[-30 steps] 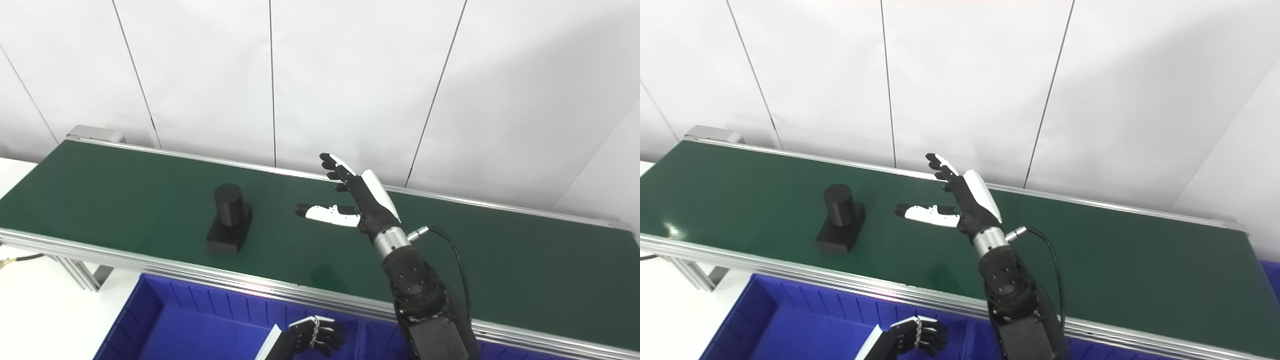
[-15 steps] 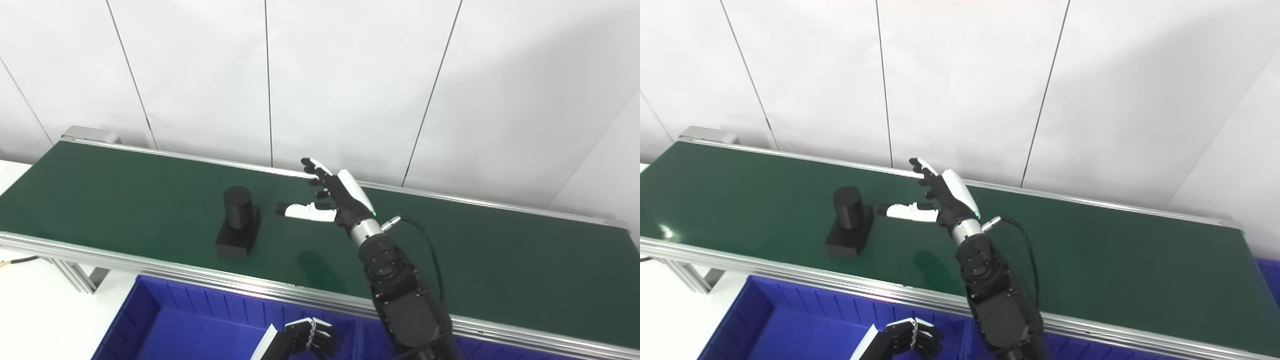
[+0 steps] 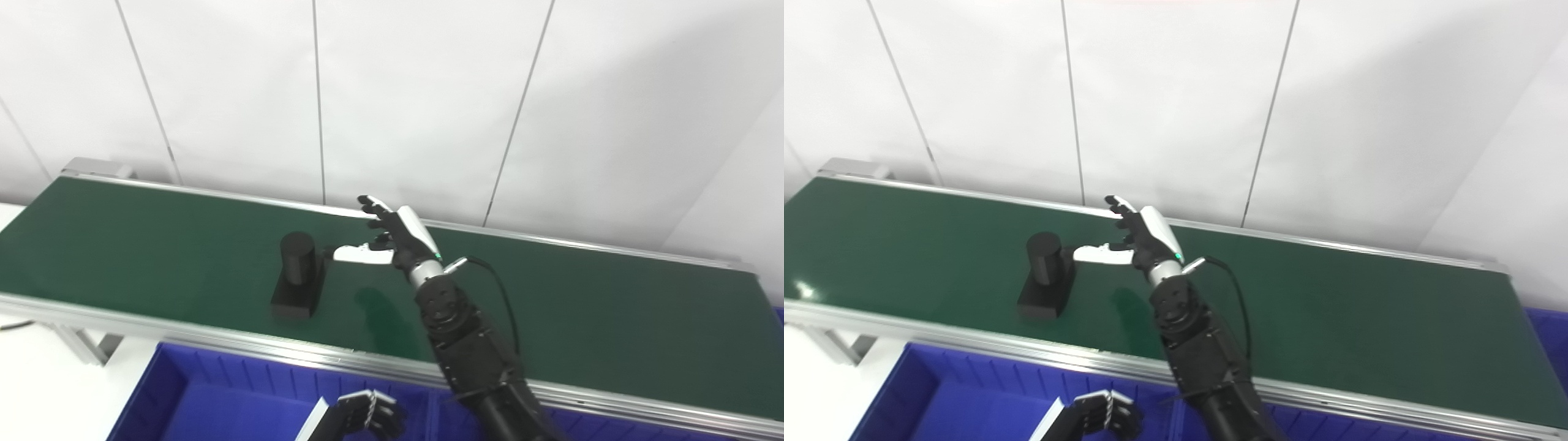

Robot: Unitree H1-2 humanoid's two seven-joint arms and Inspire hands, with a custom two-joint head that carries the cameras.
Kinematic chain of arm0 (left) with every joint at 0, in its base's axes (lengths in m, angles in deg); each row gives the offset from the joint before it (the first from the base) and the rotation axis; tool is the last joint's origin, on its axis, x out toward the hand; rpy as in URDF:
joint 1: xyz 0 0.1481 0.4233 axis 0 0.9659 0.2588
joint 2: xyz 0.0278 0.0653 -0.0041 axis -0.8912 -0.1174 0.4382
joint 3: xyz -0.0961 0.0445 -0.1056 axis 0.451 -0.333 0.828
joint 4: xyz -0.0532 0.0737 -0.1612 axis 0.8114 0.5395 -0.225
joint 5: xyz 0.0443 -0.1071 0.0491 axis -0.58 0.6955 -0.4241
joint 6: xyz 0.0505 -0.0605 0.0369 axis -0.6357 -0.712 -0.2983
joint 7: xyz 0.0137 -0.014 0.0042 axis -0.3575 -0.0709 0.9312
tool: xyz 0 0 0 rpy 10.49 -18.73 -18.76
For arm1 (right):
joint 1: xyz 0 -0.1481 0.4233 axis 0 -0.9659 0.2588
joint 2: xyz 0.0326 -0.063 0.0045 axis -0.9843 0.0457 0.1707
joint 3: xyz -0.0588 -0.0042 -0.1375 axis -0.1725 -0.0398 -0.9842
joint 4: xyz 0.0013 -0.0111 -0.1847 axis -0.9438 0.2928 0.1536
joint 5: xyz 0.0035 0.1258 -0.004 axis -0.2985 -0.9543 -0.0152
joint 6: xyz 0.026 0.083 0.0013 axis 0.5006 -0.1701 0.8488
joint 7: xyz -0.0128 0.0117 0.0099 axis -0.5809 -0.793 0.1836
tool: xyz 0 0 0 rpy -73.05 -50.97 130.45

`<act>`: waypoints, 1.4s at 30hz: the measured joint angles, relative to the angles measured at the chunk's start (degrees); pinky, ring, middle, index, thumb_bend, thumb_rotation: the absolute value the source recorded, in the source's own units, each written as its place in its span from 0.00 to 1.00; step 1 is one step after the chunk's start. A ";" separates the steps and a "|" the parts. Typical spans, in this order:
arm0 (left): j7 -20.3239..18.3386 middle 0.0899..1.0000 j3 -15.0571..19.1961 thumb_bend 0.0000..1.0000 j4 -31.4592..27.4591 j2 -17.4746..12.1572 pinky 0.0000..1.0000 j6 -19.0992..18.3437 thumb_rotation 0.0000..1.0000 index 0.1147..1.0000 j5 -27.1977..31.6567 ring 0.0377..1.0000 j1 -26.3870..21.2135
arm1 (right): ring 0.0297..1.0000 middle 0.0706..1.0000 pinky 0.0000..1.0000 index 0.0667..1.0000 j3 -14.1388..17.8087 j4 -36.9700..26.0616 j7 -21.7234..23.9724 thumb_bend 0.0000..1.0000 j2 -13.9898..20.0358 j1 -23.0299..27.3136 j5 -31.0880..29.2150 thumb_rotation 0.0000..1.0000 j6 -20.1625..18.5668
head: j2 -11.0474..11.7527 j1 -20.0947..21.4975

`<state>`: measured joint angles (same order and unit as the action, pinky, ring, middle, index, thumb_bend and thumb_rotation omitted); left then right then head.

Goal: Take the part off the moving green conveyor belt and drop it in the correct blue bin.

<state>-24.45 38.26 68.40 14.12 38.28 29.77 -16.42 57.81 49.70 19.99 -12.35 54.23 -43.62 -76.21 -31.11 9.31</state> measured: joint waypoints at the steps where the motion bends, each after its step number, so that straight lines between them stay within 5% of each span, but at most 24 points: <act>1: -0.29 0.48 -0.02 0.93 -0.03 0.00 0.46 0.00 0.58 0.49 0.07 0.49 0.00 | 0.85 0.92 0.74 0.93 -0.14 1.29 -0.41 0.99 -0.12 0.35 0.06 0.44 0.49 | 0.00 0.00; 24: -4.81 0.45 -0.87 0.94 -3.90 0.20 0.38 0.06 0.67 0.49 0.89 0.42 1.08 | 0.90 0.93 0.81 0.95 -3.63 20.92 -5.23 1.00 -1.91 6.33 0.73 0.39 8.13 | -1.85 -0.61; 29: -3.01 0.55 -1.27 1.00 -4.19 0.15 0.48 0.06 0.77 0.57 -1.28 0.53 1.68 | 0.90 0.93 0.81 0.94 -3.82 22.66 -5.93 1.00 -2.78 6.98 0.78 0.37 9.09 | -2.11 -0.61; 31: -2.01 0.66 -1.97 1.00 -4.36 -0.09 0.59 0.06 0.82 0.64 -3.17 0.65 1.93 | 0.90 0.93 0.82 0.94 -3.88 23.23 -5.95 1.00 -2.89 7.01 0.76 0.36 9.97 | -2.29 -0.53; 36: -0.55 0.73 -3.54 1.00 -4.45 -0.73 0.66 0.06 0.84 0.72 -5.69 0.72 1.93 | 0.86 0.90 0.77 0.91 -3.62 25.00 -6.55 0.98 -3.37 7.18 0.55 0.29 10.66 | -2.55 -0.35; 40: -0.47 0.77 -3.96 1.00 -4.45 -1.13 0.71 0.06 0.85 0.76 -5.47 0.76 1.92 | 0.82 0.86 0.74 0.86 -2.81 26.06 -8.12 0.91 -3.96 7.18 -0.13 0.21 11.09 | -2.55 -0.35; 42: -0.46 0.77 -4.21 1.00 -4.45 -1.38 0.70 0.06 0.84 0.76 -5.46 0.75 1.92 | 0.75 0.80 0.68 0.81 -2.17 26.55 -9.04 0.79 -4.11 7.18 -0.62 0.09 11.72 | -2.81 -0.44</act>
<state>-24.91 34.04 63.96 12.73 38.34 24.32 -14.51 55.65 76.25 10.96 -16.47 61.41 -44.24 -64.49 -33.92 8.88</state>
